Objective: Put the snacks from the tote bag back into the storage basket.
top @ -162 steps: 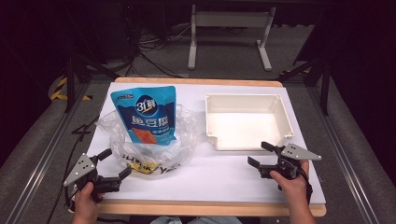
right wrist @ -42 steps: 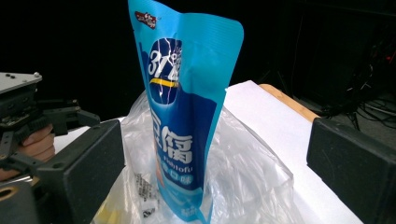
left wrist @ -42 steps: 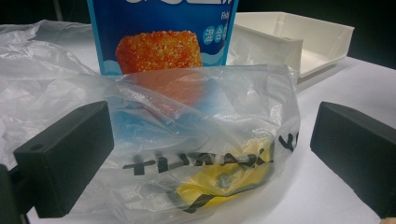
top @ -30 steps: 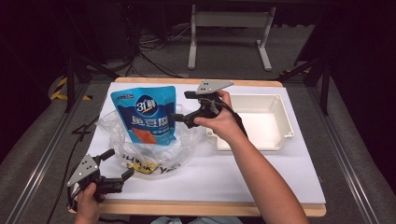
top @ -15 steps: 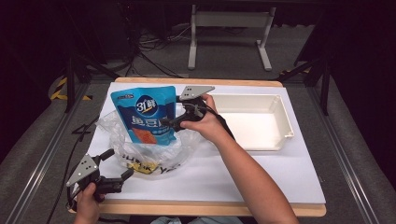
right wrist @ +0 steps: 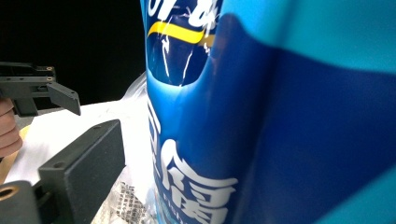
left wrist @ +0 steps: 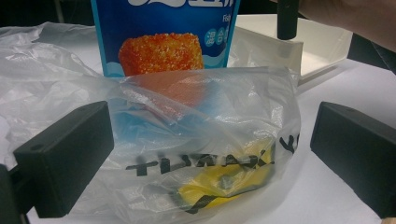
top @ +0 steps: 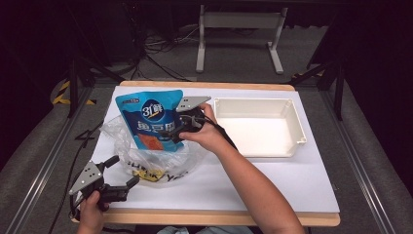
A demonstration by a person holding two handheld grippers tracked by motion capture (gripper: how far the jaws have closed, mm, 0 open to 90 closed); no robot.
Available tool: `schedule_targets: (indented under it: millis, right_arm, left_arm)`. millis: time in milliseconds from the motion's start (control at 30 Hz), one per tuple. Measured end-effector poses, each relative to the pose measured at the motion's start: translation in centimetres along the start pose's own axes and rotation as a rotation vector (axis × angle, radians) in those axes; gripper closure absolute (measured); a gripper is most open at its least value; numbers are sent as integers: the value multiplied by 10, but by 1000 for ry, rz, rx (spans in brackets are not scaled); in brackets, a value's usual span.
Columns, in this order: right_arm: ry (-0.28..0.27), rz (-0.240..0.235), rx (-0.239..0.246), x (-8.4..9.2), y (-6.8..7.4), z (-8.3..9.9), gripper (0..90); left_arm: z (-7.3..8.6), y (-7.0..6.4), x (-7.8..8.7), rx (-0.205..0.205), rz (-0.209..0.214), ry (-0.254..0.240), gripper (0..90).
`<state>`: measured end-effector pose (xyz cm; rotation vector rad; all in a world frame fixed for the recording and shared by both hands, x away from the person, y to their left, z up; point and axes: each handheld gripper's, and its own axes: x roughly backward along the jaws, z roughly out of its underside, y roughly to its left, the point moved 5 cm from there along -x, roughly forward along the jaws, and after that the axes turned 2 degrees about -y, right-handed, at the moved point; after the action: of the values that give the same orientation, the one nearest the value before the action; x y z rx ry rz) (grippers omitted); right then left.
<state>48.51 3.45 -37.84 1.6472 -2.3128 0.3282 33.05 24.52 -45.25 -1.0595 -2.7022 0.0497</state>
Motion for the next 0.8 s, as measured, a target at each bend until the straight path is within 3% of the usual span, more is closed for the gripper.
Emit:
schedule_targets:
  millis: [400,567,667,700,800]
  right_arm:
    - [-16,-32,4,-16,3,6,52]
    - [-20,-18,1,-16,2,6,85]
    - [25,-19,58,-16,3,10,335]
    - [39,-42,71,-17,4,11,447]
    - [56,-57,73,-17,4,13,520]
  left_arm:
    - [0,0,0,4,2,-2,2]
    - [0,0,0,2,4,-2,2]
    - [0,0,0,2,2,-1,2]
    - [0,0,0,1,2,-1,2]
    - [0,0,-1,3,3,-6,2]
